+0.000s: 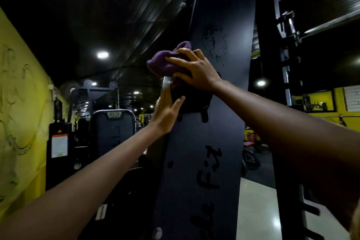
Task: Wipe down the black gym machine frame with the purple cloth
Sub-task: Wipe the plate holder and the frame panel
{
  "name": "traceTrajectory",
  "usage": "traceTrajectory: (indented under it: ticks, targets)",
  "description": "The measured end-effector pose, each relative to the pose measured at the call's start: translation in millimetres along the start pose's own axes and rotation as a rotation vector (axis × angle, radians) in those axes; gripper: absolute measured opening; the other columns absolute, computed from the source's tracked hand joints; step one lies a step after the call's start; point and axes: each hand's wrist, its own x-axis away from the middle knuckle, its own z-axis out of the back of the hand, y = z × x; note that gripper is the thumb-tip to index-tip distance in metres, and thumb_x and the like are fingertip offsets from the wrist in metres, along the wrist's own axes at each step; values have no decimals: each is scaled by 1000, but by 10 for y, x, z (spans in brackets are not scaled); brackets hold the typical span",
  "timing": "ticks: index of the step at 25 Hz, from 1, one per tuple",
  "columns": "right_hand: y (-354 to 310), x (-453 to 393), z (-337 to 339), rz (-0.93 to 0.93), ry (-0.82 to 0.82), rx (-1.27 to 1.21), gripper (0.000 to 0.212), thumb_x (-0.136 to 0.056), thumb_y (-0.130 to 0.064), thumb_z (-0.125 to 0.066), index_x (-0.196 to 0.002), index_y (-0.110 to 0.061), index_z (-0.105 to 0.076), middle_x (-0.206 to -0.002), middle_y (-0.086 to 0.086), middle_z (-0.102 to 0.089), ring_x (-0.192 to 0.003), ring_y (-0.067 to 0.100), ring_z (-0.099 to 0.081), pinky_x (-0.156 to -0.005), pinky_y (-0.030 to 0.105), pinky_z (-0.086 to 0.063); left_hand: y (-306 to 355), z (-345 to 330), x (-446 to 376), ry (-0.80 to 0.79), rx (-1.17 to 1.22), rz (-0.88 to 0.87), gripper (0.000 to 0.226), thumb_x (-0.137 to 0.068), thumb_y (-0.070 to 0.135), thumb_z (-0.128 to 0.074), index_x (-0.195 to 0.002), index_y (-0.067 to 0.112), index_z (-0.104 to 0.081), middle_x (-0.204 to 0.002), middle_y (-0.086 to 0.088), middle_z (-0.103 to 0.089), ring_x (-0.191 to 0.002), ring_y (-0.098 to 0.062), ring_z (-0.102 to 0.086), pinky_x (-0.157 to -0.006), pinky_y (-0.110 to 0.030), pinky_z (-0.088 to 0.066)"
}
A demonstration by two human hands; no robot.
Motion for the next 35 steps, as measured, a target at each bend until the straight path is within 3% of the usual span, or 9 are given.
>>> traceTrajectory:
  ticks: [6,9,11,14,16,19,25,31,35]
  targets:
    - [255,-251,111,-48,-32,7,52,-93,-51,-45,-143,-37,-36,-152,1,-29,-126,31,-33,-103,47,-36,-20,-134,-336,86,15,-119,73,-72,68,-47,-133,31,-31,-116,36,-32,-107,17,-40,-102,-25,-37]
    - [290,-263,77,-40,-4,-27,50,-94,-44,-49,-143,-38,-36,-151,0,-29,-125,29,-32,-103,46,-35,-82,-169,-365,120,53,-132,82,-73,72,-39,-137,20,-36,-122,22,-40,-105,18,-43,-94,-11,-38]
    - [322,-291,87,-37,1,-38,50,-95,-44,-49,-143,-38,-35,-151,0,-29,-125,29,-32,-104,45,-35,-97,-148,-373,142,22,-135,87,-74,82,-32,-131,17,-42,-123,7,-43,-109,7,-45,-98,-17,-37]
    - [411,-390,132,-40,2,-25,51,-95,-44,-49,-144,-38,-34,-152,0,-27,-125,29,-31,-104,44,-35,-65,-130,-479,181,38,-156,95,-65,94,-20,-107,13,-47,-101,7,-44,-84,20,-45,-75,1,-33]
    - [480,-458,149,-31,17,-29,51,-95,-45,-48,-143,-38,-34,-152,0,-27,-125,29,-31,-104,44,-35,-26,-132,-616,193,61,-187,95,-70,91,-24,-105,6,-49,-91,9,-46,-76,21,-47,-67,2,-35]
    - [604,-553,159,-19,49,-47,50,-95,-46,-48,-143,-39,-34,-152,-1,-28,-125,29,-32,-104,44,-35,50,-157,-924,166,107,-148,50,-97,55,-33,-119,13,-48,-106,12,-51,-83,26,-48,-72,4,-34]
    - [974,-858,255,27,74,-49,50,-95,-48,-45,-143,-41,-33,-152,-3,-27,-124,28,-33,-104,41,-36,312,-74,-1826,79,259,-107,80,-83,72,-34,-137,15,-46,-129,-11,-59,-120,-20,-56,-104,-40,-43]
    - [1485,-1433,450,15,105,-63,49,-96,-49,-43,-143,-43,-32,-152,-5,-27,-125,28,-33,-101,42,-34,747,-66,-2531,58,262,-53,68,-93,55,-25,-138,8,-43,-126,-15,-60,-118,-22,-58,-100,-35,-46]
    - [1776,-1778,581,-62,107,-77,49,-96,-51,-40,-144,-43,-31,-153,-6,-25,-129,28,-30,-101,43,-29,1027,-102,-2998,111,256,6,87,-73,76,-45,-135,14,-49,-123,-17,-62,-116,-27,-59,-104,-47,-43]
